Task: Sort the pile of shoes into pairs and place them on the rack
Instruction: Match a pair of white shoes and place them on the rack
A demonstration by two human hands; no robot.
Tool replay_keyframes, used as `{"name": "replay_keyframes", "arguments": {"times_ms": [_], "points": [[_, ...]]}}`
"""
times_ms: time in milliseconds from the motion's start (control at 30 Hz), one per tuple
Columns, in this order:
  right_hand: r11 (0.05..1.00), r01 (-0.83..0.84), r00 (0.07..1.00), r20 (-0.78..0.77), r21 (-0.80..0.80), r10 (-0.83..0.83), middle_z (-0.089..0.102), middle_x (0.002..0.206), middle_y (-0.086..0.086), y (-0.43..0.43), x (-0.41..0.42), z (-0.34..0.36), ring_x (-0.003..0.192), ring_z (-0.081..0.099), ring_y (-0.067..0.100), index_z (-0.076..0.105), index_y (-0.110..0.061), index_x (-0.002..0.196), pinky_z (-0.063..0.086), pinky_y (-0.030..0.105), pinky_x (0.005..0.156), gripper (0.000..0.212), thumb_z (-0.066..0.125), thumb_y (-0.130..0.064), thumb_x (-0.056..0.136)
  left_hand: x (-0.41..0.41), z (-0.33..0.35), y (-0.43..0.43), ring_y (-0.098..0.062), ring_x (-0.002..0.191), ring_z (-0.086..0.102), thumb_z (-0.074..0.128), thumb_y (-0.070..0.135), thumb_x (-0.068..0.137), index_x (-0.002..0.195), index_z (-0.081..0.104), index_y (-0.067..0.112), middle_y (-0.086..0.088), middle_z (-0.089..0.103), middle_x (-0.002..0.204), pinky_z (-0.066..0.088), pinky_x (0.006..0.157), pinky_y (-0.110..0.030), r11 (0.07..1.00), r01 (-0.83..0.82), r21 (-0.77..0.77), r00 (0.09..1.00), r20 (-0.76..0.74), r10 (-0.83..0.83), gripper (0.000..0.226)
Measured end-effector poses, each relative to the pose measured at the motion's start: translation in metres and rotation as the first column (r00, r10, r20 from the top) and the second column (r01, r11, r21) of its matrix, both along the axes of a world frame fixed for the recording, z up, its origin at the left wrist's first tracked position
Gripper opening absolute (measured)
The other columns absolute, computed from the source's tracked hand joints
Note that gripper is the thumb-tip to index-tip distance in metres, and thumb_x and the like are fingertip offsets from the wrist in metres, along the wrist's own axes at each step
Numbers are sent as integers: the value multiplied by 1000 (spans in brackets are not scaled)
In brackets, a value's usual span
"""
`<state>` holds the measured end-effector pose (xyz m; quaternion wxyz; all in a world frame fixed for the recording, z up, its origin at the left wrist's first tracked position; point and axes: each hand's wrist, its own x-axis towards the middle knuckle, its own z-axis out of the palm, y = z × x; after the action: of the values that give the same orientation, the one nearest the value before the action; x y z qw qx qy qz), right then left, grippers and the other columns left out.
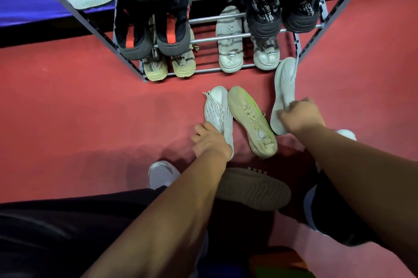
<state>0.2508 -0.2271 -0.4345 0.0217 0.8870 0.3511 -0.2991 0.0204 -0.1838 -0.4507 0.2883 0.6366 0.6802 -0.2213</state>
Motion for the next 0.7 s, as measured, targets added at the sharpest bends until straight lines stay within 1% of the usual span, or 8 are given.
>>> {"name": "replay_keyframes", "arguments": {"times_ms": [67, 133, 200, 300, 467, 533, 633, 700], "points": [[1000, -16, 1000, -13, 4, 16, 55, 127, 23, -9, -10, 1, 110, 60, 41, 69, -2, 119, 48, 41, 100, 44, 53, -33, 92, -1, -4, 5, -29, 121, 42, 83, 36, 76, 151, 20, 6, -10, 28, 141, 47, 80, -39, 999, -52, -11, 998, -36, 51, 102], [1000, 1, 1000, 13, -24, 0, 50, 131, 20, -23, -19, -4, 113, 59, 45, 64, 0, 131, 49, 45, 100, 49, 56, -27, 91, 1, -9, 4, -31, 129, 42, 78, 44, 79, 160, 6, 1, -10, 26, 151, 48, 90, -42, 995, -78, -63, 997, 4, 79, 117], [992, 1, 998, 55, -128, 6, 43, 137, 16, -33, -29, -8, 120, 52, 43, 52, -2, 142, 47, 49, 102, 68, 64, -42, 89, 2, -11, 2, -33, 136, 40, 71, 56, 82, 163, -2, 0, -11, 23, 157, 46, 101, -44, 995, -56, -86, 998, 29, 58, 123], [976, -14, 988, 146, -217, 47, 38, 142, 14, -35, -29, -16, 127, 46, 40, 33, -3, 152, 43, 48, 104, 100, 67, -67, 83, 4, -15, 2, -33, 137, 42, 73, 68, 81, 163, 0, -1, -12, 25, 158, 46, 105, -46, 998, -38, -53, 999, 17, 39, 129], [984, -83, 955, 268, -160, 124, 39, 131, 11, -32, -17, -33, 120, 46, 33, 32, -11, 138, 42, 42, 98, 73, 67, -52, 89, 6, -24, 4, -32, 133, 47, 83, 60, 79, 160, 9, -3, -15, 32, 150, 52, 99, -45, 999, -14, 39, 1000, 8, 14, 126], [979, -77, 957, 263, -189, 126, 37, 137, 12, -33, -13, -37, 125, 43, 33, 26, -9, 147, 40, 42, 102, 83, 67, -52, 90, 7, -25, 4, -32, 134, 48, 84, 59, 78, 161, 9, -2, -14, 32, 151, 53, 96, -46, 998, -16, 57, 1000, 5, 16, 127], [975, -37, 992, 107, -218, 62, 29, 155, 18, -34, -8, -41, 143, 36, 37, 8, -1, 161, 36, 46, 116, 109, 72, -53, 89, 8, -27, 5, -31, 136, 48, 84, 63, 76, 161, 7, -3, -14, 32, 152, 53, 96, -46, 997, -22, 76, 1000, 1, 22, 133], [985, -42, 995, 79, -169, 56, 36, 152, 19, -36, -5, -41, 142, 39, 38, 16, -1, 158, 39, 49, 116, 101, 74, -46, 89, 8, -29, 6, -32, 134, 49, 85, 61, 77, 160, 11, -3, -14, 34, 151, 53, 97, -46, 996, -20, 84, 1000, 13, 19, 129]]}}
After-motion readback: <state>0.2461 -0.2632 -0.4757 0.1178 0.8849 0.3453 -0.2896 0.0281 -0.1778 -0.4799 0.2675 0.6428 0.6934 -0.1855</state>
